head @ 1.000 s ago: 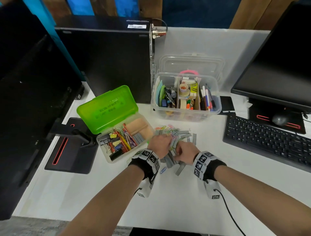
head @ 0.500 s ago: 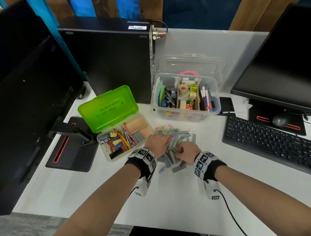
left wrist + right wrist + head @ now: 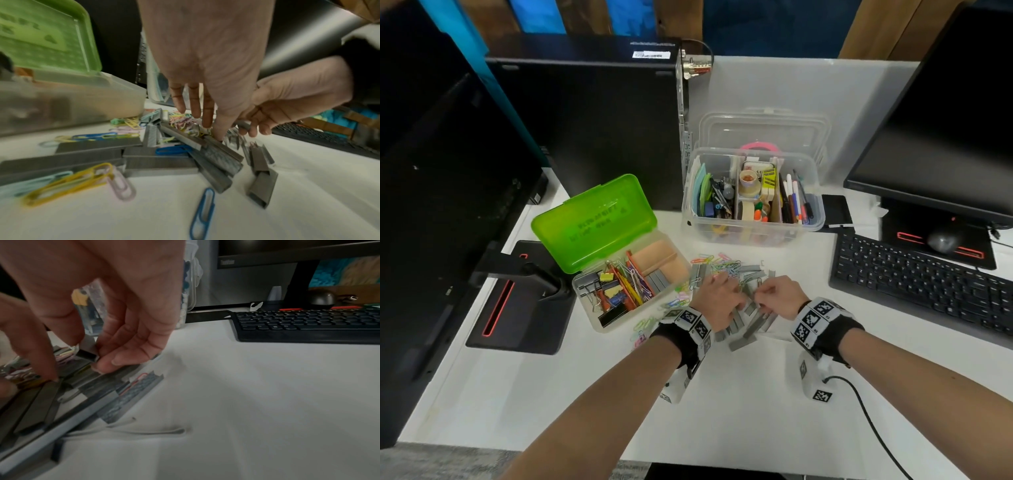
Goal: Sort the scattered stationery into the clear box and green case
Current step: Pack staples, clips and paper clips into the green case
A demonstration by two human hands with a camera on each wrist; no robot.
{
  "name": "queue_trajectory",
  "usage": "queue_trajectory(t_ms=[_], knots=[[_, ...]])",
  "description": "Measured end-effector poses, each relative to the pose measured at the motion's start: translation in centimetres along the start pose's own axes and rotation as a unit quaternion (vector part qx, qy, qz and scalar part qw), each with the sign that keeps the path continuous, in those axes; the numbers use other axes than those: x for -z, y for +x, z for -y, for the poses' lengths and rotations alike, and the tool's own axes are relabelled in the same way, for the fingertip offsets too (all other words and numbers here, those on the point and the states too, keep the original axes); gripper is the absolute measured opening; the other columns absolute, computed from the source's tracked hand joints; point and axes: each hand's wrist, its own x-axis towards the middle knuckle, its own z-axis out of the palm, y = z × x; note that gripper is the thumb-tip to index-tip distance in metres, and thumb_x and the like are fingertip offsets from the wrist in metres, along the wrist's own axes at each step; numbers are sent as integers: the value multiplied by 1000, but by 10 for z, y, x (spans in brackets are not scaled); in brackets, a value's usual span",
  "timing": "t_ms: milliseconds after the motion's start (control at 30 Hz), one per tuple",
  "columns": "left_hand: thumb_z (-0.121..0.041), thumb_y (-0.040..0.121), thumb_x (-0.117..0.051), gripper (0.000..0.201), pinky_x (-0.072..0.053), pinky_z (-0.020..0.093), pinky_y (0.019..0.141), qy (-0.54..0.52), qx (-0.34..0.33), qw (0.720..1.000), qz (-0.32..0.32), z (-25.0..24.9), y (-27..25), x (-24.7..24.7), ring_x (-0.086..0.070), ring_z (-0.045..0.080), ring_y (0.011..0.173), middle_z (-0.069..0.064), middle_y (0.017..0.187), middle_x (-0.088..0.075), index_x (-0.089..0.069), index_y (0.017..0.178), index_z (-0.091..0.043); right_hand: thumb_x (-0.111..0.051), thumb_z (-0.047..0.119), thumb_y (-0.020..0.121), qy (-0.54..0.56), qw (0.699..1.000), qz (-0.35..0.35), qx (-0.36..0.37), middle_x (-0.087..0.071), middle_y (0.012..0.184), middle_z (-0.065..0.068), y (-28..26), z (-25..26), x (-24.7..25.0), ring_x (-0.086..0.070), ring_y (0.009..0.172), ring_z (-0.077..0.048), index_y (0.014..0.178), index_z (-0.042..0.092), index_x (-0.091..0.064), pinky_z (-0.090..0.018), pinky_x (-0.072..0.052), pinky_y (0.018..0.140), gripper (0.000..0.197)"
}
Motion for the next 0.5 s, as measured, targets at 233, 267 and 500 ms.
queue_trajectory(t_ms=[233,267,500], knots=[[-22,83,-62,21,-29,42,99,8,1,997,73,-2,10,9,-37,24,118,1,122,-45,-60,103,-28,-64,10,82,36,999,-5,-18,-69,74,-11,-3,-13,4,-64,61,-18,74,15,-66,-14,-44,46,9],[-22,83,-63,22,-29,42,99,10,-5,996,83,-2,11,11,-37,25,117,2,120,-44,-59,103,-28,-64,10,82,40,999,-6,-16,-69,74,-13,-2,-14,4,-64,62,-19,73,15,-65,-13,-44,46,11],[-25,80,-68,23,-29,40,94,48,-50,991,111,0,15,17,-38,25,115,4,120,-43,-59,101,-23,-64,9,81,50,999,-7,-15,-68,71,-14,1,-14,2,-62,64,-22,75,11,-65,-17,-48,51,7]])
